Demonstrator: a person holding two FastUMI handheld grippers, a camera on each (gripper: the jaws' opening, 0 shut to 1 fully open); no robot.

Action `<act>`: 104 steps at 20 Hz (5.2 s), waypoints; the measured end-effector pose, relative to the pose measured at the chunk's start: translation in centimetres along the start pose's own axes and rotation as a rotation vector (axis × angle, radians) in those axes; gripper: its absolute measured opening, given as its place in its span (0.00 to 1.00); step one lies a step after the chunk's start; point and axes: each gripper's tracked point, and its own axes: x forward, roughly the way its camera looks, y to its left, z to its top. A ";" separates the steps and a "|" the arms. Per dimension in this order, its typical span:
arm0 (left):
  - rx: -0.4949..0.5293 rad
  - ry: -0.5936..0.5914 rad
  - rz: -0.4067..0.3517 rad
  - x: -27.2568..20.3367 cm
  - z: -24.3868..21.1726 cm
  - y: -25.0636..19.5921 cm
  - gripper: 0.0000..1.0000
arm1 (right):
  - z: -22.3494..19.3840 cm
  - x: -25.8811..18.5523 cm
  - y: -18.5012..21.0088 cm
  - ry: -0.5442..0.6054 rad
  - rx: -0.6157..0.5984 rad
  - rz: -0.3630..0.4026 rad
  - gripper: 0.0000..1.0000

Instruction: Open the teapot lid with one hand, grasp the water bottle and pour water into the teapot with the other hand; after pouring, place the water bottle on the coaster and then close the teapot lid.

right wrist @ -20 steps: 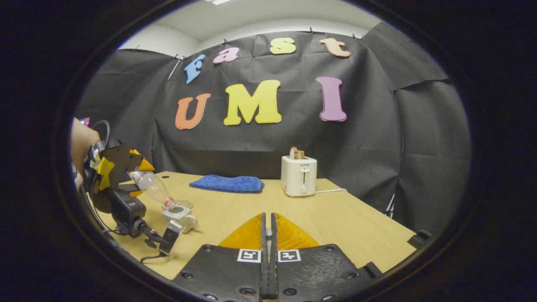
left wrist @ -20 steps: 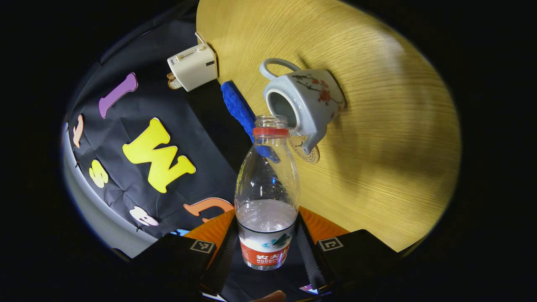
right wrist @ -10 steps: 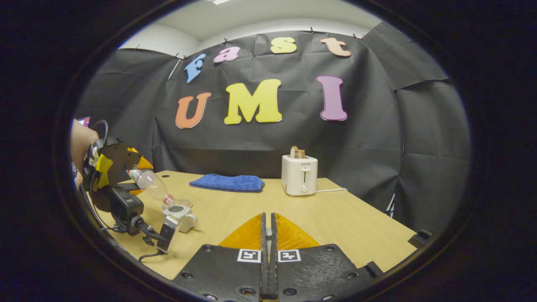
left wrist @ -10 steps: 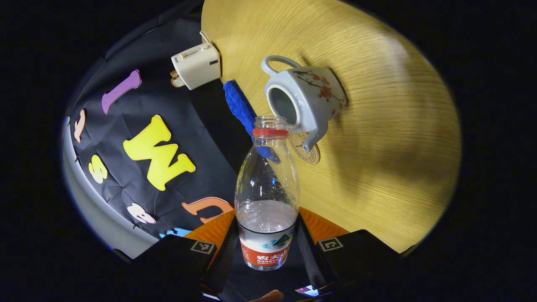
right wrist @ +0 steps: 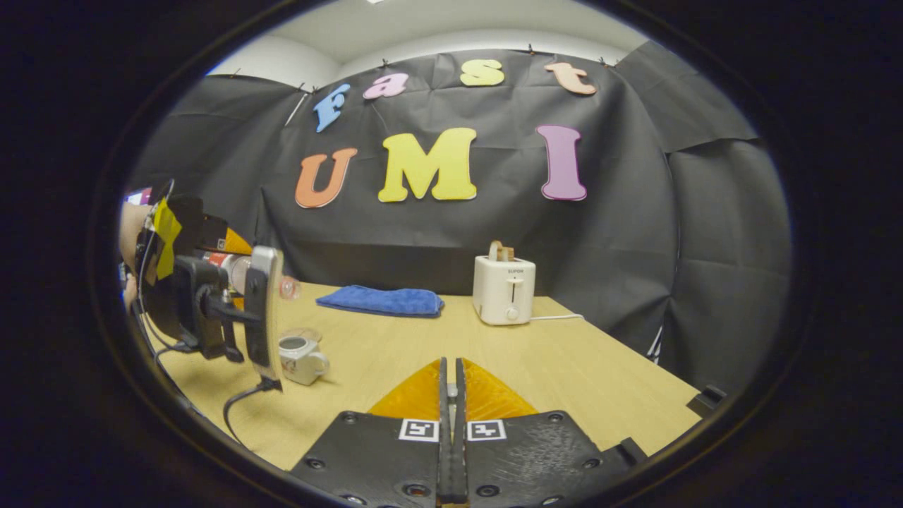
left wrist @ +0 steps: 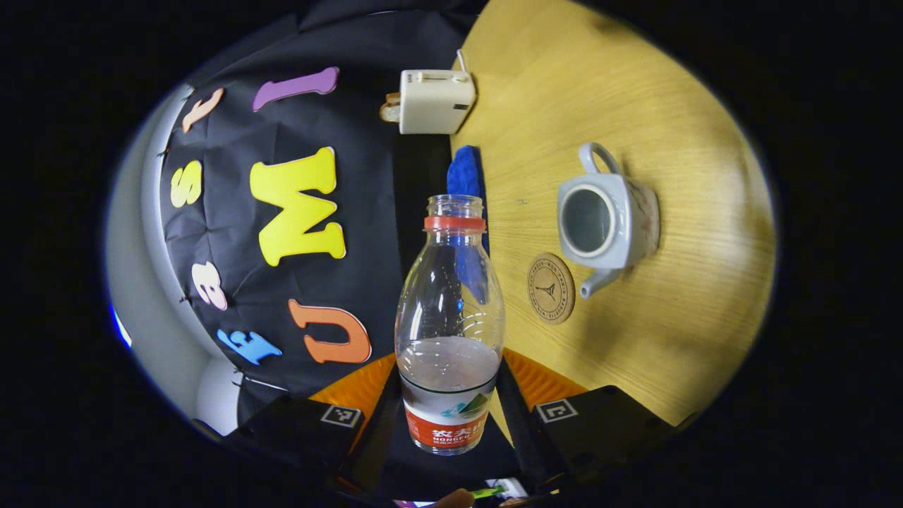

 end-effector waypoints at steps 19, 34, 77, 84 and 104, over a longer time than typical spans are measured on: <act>-1.459 -0.184 -0.107 6.7 1.3 -1.5 0.77 | -0.9 0.7 0.0 -0.004 0.032 -0.001 0.00; -1.597 -0.222 -0.123 10.7 2.7 -1.4 0.79 | -0.8 0.0 2.1 -0.013 -0.051 0.009 0.01; -1.468 -0.147 -0.041 -10.0 -4.2 -3.1 0.95 | 3.3 -2.1 11.0 -0.028 -0.043 0.143 0.00; -1.466 -0.161 -0.080 -11.9 -4.6 -2.1 0.95 | 4.7 0.4 16.6 -0.017 -0.002 0.237 0.01; -1.610 -0.099 -0.080 -11.1 -12.6 -1.8 0.95 | -0.9 11.1 22.4 0.112 0.032 0.280 0.01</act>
